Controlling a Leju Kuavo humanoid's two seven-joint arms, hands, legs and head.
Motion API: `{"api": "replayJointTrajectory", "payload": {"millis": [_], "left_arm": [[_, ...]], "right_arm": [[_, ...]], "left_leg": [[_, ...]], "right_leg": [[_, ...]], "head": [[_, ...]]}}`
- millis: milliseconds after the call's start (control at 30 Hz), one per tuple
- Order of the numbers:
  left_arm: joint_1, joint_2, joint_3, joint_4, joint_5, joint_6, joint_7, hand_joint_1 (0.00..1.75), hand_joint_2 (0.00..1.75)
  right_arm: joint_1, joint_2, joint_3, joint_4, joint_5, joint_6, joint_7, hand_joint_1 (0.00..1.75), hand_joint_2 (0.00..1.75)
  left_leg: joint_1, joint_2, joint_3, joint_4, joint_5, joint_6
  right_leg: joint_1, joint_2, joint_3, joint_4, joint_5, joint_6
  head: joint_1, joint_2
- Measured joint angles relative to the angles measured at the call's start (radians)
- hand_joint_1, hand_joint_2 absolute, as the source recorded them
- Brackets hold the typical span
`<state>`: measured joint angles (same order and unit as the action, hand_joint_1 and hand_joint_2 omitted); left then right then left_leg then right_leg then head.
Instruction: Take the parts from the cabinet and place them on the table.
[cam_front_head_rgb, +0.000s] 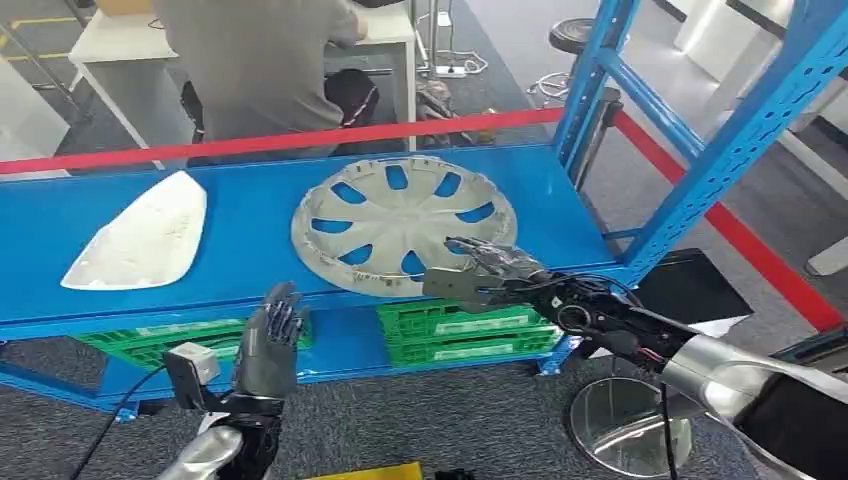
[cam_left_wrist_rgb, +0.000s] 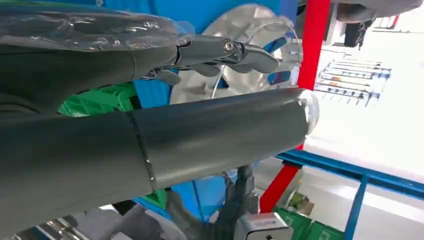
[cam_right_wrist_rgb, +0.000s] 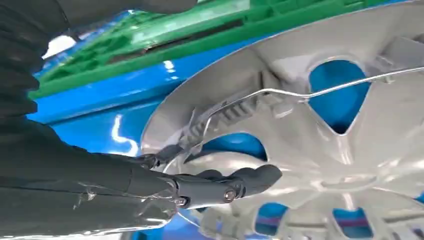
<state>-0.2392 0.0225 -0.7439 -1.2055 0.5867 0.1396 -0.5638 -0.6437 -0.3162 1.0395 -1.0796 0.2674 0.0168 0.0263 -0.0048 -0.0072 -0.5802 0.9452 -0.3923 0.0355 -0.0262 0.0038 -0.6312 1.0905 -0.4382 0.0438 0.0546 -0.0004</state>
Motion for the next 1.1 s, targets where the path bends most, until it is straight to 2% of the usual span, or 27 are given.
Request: {"api": "replayJointTrajectory", "payload": {"millis": [33, 67, 167, 233, 267, 300, 333, 367, 400, 433, 467, 533, 567, 600, 700, 733, 767, 800, 867, 900, 933, 967, 1033, 1067, 1100], "left_arm": [[0.000, 0.000, 0.000, 0.000, 0.000, -0.003, 0.000, 0.00, 0.00], [-0.002, 0.000, 0.000, 0.002, 0.000, -0.003, 0.000, 0.00, 0.00], [-0.004, -0.002, 0.000, 0.006, 0.000, -0.008, -0.001, 0.00, 0.00], [-0.008, -0.003, 0.000, 0.007, 0.000, -0.012, -0.002, 0.00, 0.00], [-0.012, -0.003, 0.000, 0.008, 0.000, -0.012, -0.003, 0.00, 0.00], [-0.014, -0.003, 0.000, 0.008, 0.000, -0.012, -0.003, 0.00, 0.00], [-0.014, -0.003, 0.000, 0.010, 0.001, -0.012, -0.004, 0.00, 0.00], [-0.012, -0.003, 0.000, 0.013, 0.002, -0.012, -0.004, 0.00, 0.00], [-0.012, -0.003, -0.001, 0.016, 0.003, -0.012, -0.004, 0.00, 0.00], [-0.012, -0.002, -0.001, 0.019, 0.006, -0.012, -0.004, 0.00, 0.00], [-0.014, -0.002, -0.001, 0.022, 0.010, -0.012, -0.005, 0.00, 0.00], [-0.017, -0.002, -0.001, 0.023, 0.012, -0.012, -0.006, 0.00, 0.00], [-0.020, -0.002, -0.001, 0.023, 0.013, -0.012, -0.007, 0.00, 0.00], [-0.022, -0.004, -0.002, 0.025, 0.016, -0.012, -0.007, 0.00, 0.00], [-0.024, -0.005, -0.005, 0.031, 0.018, -0.012, -0.009, 0.00, 0.00], [-0.025, -0.006, -0.009, 0.033, 0.018, -0.012, -0.009, 0.00, 0.00], [-0.027, -0.008, -0.011, 0.035, 0.019, -0.012, -0.010, 0.00, 0.00], [-0.030, -0.008, -0.013, 0.037, 0.019, -0.012, -0.010, 0.00, 0.00], [-0.031, -0.009, -0.020, 0.042, 0.019, -0.012, -0.010, 0.00, 0.00], [-0.031, -0.009, -0.024, 0.045, 0.019, -0.013, -0.010, 0.00, 0.00], [-0.030, -0.010, -0.026, 0.047, 0.019, -0.014, -0.010, 0.00, 0.00], [-0.030, -0.011, -0.026, 0.049, 0.019, -0.015, -0.010, 0.00, 0.00], [-0.031, -0.016, -0.027, 0.051, 0.019, -0.019, -0.010, 0.00, 0.00], [-0.031, -0.016, -0.028, 0.052, 0.019, -0.023, -0.010, 0.00, 0.00], [-0.032, -0.016, -0.029, 0.052, 0.019, -0.023, -0.010, 0.00, 0.00]], "right_arm": [[-0.007, 0.007, 0.003, 0.001, 0.006, 0.000, -0.006, 0.00, 1.75], [-0.016, 0.013, 0.006, 0.002, 0.012, 0.001, -0.011, 0.00, 1.75], [-0.024, 0.033, 0.018, 0.006, 0.045, 0.005, -0.016, 0.00, 1.75], [-0.036, 0.050, 0.028, 0.010, 0.060, 0.007, -0.017, 0.00, 1.75], [-0.045, 0.053, 0.031, 0.014, 0.065, 0.008, -0.018, 0.00, 1.75], [-0.049, 0.058, 0.033, 0.017, 0.068, 0.011, -0.019, 0.00, 1.75], [-0.050, 0.064, 0.035, 0.021, 0.068, 0.014, -0.024, 0.00, 1.75], [-0.050, 0.068, 0.038, 0.026, 0.066, 0.021, -0.031, 0.00, 1.75], [-0.050, 0.074, 0.041, 0.032, 0.061, 0.027, -0.037, 0.00, 1.75], [-0.050, 0.081, 0.045, 0.040, 0.050, 0.035, -0.046, 0.00, 1.75], [-0.050, 0.085, 0.048, 0.048, 0.042, 0.044, -0.052, 0.00, 1.75], [-0.053, 0.093, 0.051, 0.060, 0.030, 0.057, -0.059, 0.00, 1.75], [-0.055, 0.096, 0.051, 0.065, 0.028, 0.062, -0.062, 0.00, 1.75], [-0.058, 0.099, 0.053, 0.075, 0.027, 0.067, -0.064, 0.00, 1.75], [-0.062, 0.107, 0.064, 0.101, 0.036, 0.077, -0.067, 0.00, 1.75], [-0.067, 0.109, 0.069, 0.112, 0.046, 0.079, -0.066, 0.00, 1.75], [-0.074, 0.110, 0.077, 0.123, 0.057, 0.079, -0.064, 0.00, 1.75], [-0.082, 0.111, 0.084, 0.129, 0.062, 0.080, -0.062, 0.00, 1.75], [-0.085, 0.115, 0.094, 0.134, 0.070, 0.081, -0.058, 0.00, 1.75], [-0.084, 0.116, 0.100, 0.135, 0.070, 0.086, -0.055, 0.00, 1.75], [-0.084, 0.116, 0.104, 0.137, 0.068, 0.091, -0.049, 0.00, 1.75], [-0.088, 0.116, 0.107, 0.137, 0.059, 0.102, -0.047, 0.00, 1.75], [-0.097, 0.116, 0.109, 0.137, 0.029, 0.129, -0.047, 0.00, 1.75], [-0.099, 0.116, 0.110, 0.137, 0.015, 0.143, -0.048, 0.00, 1.75], [-0.100, 0.118, 0.111, 0.137, 0.008, 0.153, -0.049, 0.00, 1.75]], "left_leg": [[0.000, 0.000, -0.002, 0.006, -0.004, -0.005], [-0.008, 0.000, -0.008, 0.012, -0.007, -0.009], [-0.006, 0.001, -0.009, 0.007, -0.002, -0.019], [-0.004, 0.001, -0.012, 0.019, -0.011, -0.033], [-0.003, 0.001, -0.030, 0.061, -0.037, -0.045], [0.002, 0.001, -0.067, 0.135, -0.078, -0.052], [0.006, 0.001, -0.112, 0.228, -0.118, -0.058], [0.008, 0.001, -0.152, 0.307, -0.146, -0.062], [0.011, 0.002, -0.177, 0.350, -0.149, -0.064], [0.013, 0.002, -0.173, 0.332, -0.126, -0.065], [0.015, 0.002, -0.142, 0.267, -0.086, -0.064], [0.017, 0.002, -0.045, 0.069, 0.001, -0.058], [0.016, 0.002, -0.020, 0.005, 0.005, -0.053], [0.010, 0.000, -0.019, 0.005, 0.008, -0.044], [0.004, 0.000, -0.020, 0.007, 0.006, -0.026], [0.013, 0.002, -0.014, -0.005, 0.013, -0.017], [0.011, 0.002, -0.012, -0.007, 0.015, -0.014], [0.011, 0.003, -0.012, -0.007, 0.014, -0.009], [0.008, 0.005, -0.013, -0.007, 0.013, -0.003], [0.008, 0.005, -0.013, -0.006, 0.013, -0.003], [0.008, 0.004, -0.012, -0.006, 0.013, -0.003], [0.008, 0.003, -0.012, -0.005, 0.013, -0.003], [0.009, 0.001, -0.011, 0.003, 0.008, -0.009], [0.008, 0.001, -0.013, 0.009, 0.004, -0.015], [0.000, 0.000, -0.018, 0.021, 0.000, -0.021]], "right_leg": [[0.000, -0.001, 0.042, -0.093, 0.036, -0.005], [0.008, -0.002, 0.052, -0.115, 0.019, -0.006], [0.010, 0.002, 0.047, -0.116, 0.025, -0.018], [0.000, 0.001, 0.053, -0.125, 0.032, -0.029], [-0.002, 0.001, 0.053, -0.125, 0.032, -0.033], [-0.002, 0.000, 0.051, -0.125, 0.033, -0.037], [-0.002, 0.000, 0.050, -0.125, 0.033, -0.037], [-0.002, 0.000, 0.049, -0.125, 0.033, -0.037], [-0.002, 0.001, 0.049, -0.124, 0.033, -0.037], [-0.002, 0.001, 0.050, -0.124, 0.033, -0.037], [-0.003, 0.003, 0.051, -0.124, 0.032, -0.037], [-0.003, 0.004, 0.055, -0.124, 0.031, -0.033], [0.000, 0.004, 0.053, -0.124, 0.030, -0.028], [0.003, 0.008, 0.051, -0.125, 0.030, -0.022], [0.001, 0.008, 0.056, -0.131, 0.030, -0.002], [-0.004, 0.006, 0.052, -0.125, 0.024, 0.003], [-0.002, 0.002, 0.042, -0.095, 0.003, 0.004], [-0.001, 0.002, 0.013, -0.029, -0.037, 0.005], [0.001, 0.002, -0.065, 0.145, -0.114, 0.007], [0.001, 0.002, -0.089, 0.198, -0.126, 0.008], [0.000, 0.002, -0.090, 0.198, -0.113, 0.008], [0.000, 0.002, -0.069, 0.151, -0.081, 0.007], [0.000, 0.001, 0.014, -0.022, 0.007, 0.002], [0.000, -0.001, 0.047, -0.100, 0.021, -0.001], [0.006, 0.001, 0.054, -0.113, 0.016, -0.006]], "head": [[0.007, 0.000], [0.007, 0.000], [-0.004, 0.000], [-0.003, 0.000], [-0.014, 0.000], [-0.027, 0.000], [-0.032, 0.000], [-0.036, 0.000], [-0.040, 0.000], [-0.043, 0.000], [-0.045, 0.000], [-0.048, 0.000], [-0.050, 0.000], [-0.047, 0.000], [-0.042, 0.000], [-0.041, 0.000], [-0.037, 0.000], [-0.028, 0.000], [-0.017, 0.000], [-0.017, 0.000], [-0.015, 0.000], [-0.011, 0.000], [0.002, 0.000], [0.008, 0.000], [0.010, 0.000]]}}
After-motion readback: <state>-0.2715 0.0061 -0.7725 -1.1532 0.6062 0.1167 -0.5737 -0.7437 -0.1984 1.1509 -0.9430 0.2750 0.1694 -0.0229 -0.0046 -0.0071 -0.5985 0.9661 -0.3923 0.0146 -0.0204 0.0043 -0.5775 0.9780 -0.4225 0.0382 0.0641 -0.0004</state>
